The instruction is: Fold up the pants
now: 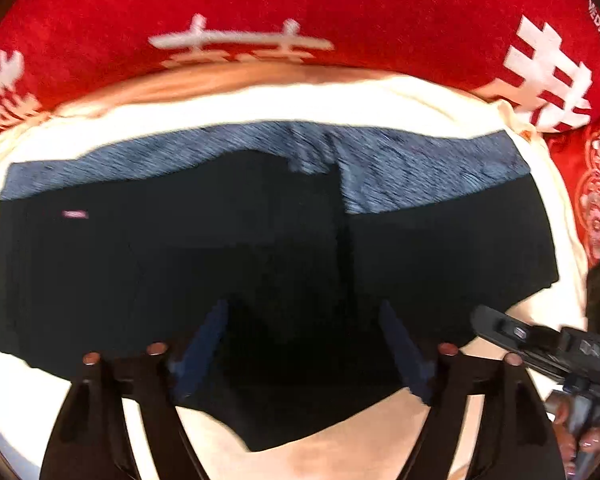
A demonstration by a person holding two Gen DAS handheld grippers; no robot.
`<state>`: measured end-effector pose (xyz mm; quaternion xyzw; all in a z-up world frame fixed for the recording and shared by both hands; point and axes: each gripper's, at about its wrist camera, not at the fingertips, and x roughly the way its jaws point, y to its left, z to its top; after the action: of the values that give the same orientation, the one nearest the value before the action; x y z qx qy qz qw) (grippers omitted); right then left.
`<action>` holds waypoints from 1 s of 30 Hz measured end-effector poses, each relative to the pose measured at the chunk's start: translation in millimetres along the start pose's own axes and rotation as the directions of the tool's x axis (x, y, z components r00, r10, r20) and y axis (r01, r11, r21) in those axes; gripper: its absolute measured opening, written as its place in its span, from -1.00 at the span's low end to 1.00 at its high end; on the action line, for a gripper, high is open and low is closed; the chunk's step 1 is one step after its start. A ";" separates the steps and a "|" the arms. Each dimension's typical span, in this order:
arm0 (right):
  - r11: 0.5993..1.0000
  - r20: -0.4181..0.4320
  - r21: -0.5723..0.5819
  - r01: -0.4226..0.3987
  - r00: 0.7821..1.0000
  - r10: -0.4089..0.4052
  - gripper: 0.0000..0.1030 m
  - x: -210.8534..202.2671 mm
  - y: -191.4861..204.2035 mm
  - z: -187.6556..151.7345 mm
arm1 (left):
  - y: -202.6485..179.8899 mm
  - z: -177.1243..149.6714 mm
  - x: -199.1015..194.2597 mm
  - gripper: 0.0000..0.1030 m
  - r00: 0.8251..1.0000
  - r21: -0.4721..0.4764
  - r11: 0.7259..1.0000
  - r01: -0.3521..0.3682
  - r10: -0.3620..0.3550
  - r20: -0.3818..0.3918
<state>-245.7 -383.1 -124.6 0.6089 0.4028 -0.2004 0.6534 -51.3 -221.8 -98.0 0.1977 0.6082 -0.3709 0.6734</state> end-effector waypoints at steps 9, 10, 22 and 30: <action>0.923 0.073 -0.349 0.161 0.987 -0.144 -0.53 -67.4 54.0 20.7 | -13.9 35.1 -32.5 0.58 0.996 0.040 0.998 -0.044 0.041 0.074; 0.915 0.111 -0.354 0.192 0.980 -0.163 -0.48 -73.3 55.9 32.1 | -19.5 39.7 -32.6 0.58 0.996 0.049 0.998 -0.044 0.039 0.081; 0.850 0.171 -0.337 0.404 0.914 -0.367 -0.46 -37.1 48.4 138.5 | -56.3 58.5 44.3 0.58 0.990 0.024 0.990 -0.141 0.141 -0.020; 0.659 0.262 -0.509 0.554 0.829 -0.494 -0.40 -9.1 74.3 112.5 | -45.0 48.3 40.7 0.72 0.987 -0.005 0.989 -0.151 0.150 -0.050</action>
<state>-163.5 -479.6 -77.9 0.2341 0.5680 -0.2818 0.7370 -52.7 -296.1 -120.2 0.2492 0.6095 -0.3115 0.6851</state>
